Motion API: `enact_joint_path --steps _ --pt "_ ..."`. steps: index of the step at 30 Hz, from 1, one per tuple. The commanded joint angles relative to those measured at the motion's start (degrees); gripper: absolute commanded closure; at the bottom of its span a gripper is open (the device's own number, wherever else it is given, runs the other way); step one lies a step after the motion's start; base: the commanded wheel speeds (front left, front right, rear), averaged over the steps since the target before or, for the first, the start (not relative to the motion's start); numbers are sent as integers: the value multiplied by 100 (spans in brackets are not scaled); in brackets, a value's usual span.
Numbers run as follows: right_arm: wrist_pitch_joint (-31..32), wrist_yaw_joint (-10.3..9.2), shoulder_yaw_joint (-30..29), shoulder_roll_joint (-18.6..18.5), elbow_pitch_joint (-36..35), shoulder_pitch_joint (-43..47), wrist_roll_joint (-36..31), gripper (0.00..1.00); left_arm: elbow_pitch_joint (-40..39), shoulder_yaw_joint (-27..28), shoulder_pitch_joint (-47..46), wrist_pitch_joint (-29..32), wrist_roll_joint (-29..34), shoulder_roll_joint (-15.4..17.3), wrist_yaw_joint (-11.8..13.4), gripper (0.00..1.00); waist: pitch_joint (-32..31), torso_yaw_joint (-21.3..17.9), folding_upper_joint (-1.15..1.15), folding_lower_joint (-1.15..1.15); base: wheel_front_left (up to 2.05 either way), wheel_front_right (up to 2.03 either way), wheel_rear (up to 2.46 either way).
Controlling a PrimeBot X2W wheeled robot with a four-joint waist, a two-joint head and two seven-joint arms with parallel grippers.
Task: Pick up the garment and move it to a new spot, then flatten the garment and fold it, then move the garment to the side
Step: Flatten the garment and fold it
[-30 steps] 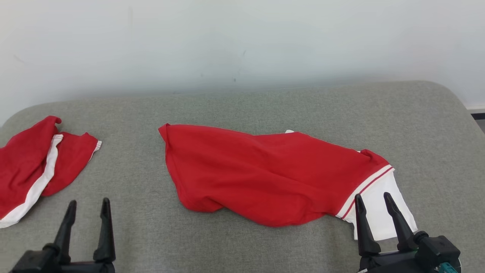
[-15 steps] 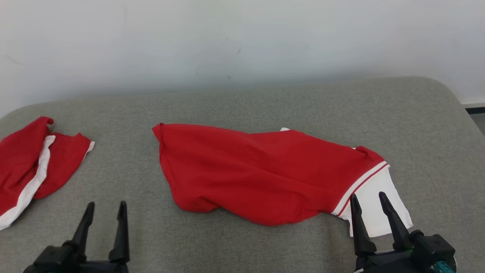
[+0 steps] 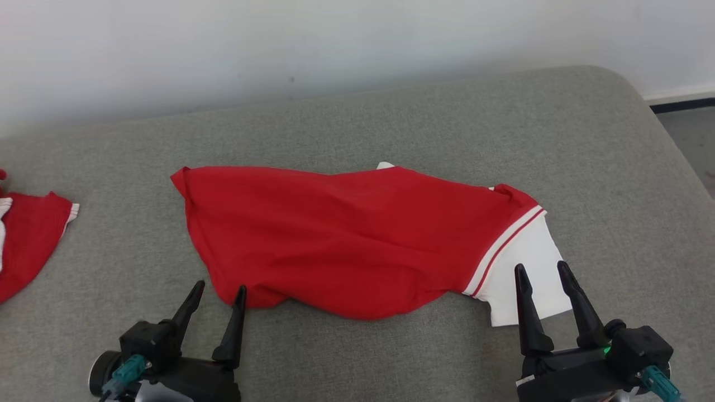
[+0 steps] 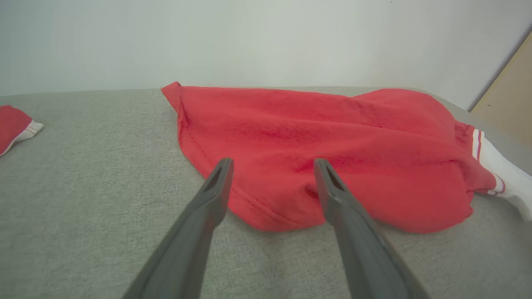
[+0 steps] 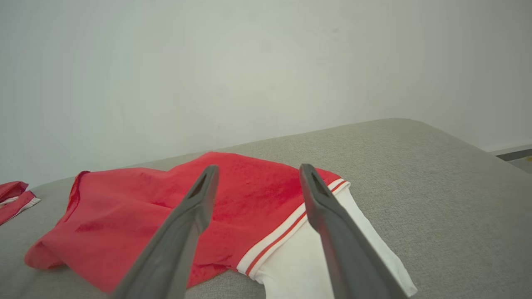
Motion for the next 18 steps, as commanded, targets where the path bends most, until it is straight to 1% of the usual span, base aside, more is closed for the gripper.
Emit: enact_joint_path --steps 1,2,8,13,16,18 --pt "-2 -15 -15 0 -13 -76 33 0 238 -91 -154 -4 -139 107 12 0 271 -239 0 -1 0 0 0" --pt "-2 -15 -15 0 -13 -76 33 0 238 -91 -154 -4 -139 107 12 0 271 -239 0 -1 0 0 0" --pt "-2 -15 -24 1 -38 -155 77 0 806 -86 -365 -4 -297 153 11 0 444 -358 0 -1 0 0 0" --pt "-3 -15 -17 0 -48 -194 88 0 1133 -82 -454 -4 -395 100 10 0 502 -386 0 -1 0 0 0" --pt "-2 -15 9 1 -38 -216 97 0 1294 -171 -547 -3 -454 51 10 0 517 -396 0 -1 0 0 0" --pt "-2 -15 17 0 -33 -237 94 0 1331 -365 -588 -2 -549 -1 9 0 524 -401 0 -1 0 0 0"
